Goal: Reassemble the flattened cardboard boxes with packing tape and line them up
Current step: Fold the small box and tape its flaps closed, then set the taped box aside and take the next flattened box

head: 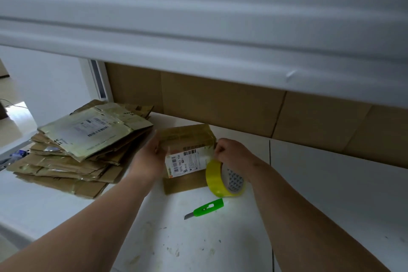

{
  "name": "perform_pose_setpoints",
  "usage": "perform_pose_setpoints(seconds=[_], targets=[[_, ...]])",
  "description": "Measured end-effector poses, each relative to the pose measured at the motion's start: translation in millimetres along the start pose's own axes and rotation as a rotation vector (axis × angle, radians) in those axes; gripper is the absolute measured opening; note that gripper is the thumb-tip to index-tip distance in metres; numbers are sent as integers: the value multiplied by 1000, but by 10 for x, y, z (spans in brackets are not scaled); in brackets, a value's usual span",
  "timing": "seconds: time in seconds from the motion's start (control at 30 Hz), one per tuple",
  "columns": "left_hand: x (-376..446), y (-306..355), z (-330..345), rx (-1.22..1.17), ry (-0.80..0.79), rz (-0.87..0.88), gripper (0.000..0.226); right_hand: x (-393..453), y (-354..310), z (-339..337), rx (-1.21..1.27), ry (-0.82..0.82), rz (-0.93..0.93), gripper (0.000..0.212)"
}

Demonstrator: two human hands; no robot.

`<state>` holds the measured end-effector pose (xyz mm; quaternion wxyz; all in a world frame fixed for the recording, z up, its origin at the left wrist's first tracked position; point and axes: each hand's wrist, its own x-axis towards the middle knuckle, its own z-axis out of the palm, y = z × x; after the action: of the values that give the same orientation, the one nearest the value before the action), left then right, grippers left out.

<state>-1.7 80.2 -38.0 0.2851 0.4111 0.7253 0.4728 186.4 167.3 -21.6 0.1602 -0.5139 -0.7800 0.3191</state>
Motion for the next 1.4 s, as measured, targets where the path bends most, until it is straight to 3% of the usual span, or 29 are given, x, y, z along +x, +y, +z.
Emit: perform_pose_setpoints(seconds=[0.1,0.27,0.37,0.53,0.7,0.8,0.93,1.1,1.2,1.27,1.4], targets=[[105,-12,-97,-6,101,-30,28,17,-28,-81,105,64,-20,17],[218,52,-212,-103,153,-203,27,-35,-105,-349,746,-27,21,25],[262,32,-230,-146,73,-294,27,-75,-53,-395,714,-104,89,22],[217,126,-284,-335,-186,-368,11,-7,134,-344,822,35,241,26],[251,109,-318,-328,-406,-463,23,-4,269,-298,907,42,365,36],[285,154,-309,-363,-361,-452,18,-80,250,-256,986,5,428,14],[406,44,-352,-526,-232,-405,39,-114,340,-305,1169,18,429,47],[415,38,-380,-855,-458,-363,34,-181,341,-248,1228,78,481,38],[375,103,-335,-832,-528,-289,27,-198,380,-209,1237,101,487,43],[422,134,-284,-761,-451,-267,24,-198,327,-136,1211,107,462,46],[572,198,-147,-584,-343,-266,39,-151,169,72,963,94,445,11]])
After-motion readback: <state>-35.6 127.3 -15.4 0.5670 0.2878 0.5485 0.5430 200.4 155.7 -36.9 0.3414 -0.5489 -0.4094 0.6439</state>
